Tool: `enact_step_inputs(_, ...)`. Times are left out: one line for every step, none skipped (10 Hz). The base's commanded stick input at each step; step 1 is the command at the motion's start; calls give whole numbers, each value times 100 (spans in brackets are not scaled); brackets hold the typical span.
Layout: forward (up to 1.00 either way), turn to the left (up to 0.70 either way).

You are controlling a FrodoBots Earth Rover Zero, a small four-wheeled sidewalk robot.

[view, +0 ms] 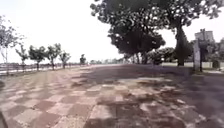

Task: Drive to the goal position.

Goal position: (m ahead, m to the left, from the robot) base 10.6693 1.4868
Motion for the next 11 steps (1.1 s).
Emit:
enact_step_inputs(100, 0)
enact_step_inputs(100, 0)
enact_step_inputs(100, 0)
enact_step_inputs(100, 0)
enact_step_inputs(100, 0)
enact_step_inputs(100, 0)
enact_step_inputs(100, 0)
enact_step_inputs(100, 0)
enact_step_inputs(100, 0)
enact_step_inputs(100, 0)
enact_step_inputs(100, 0)
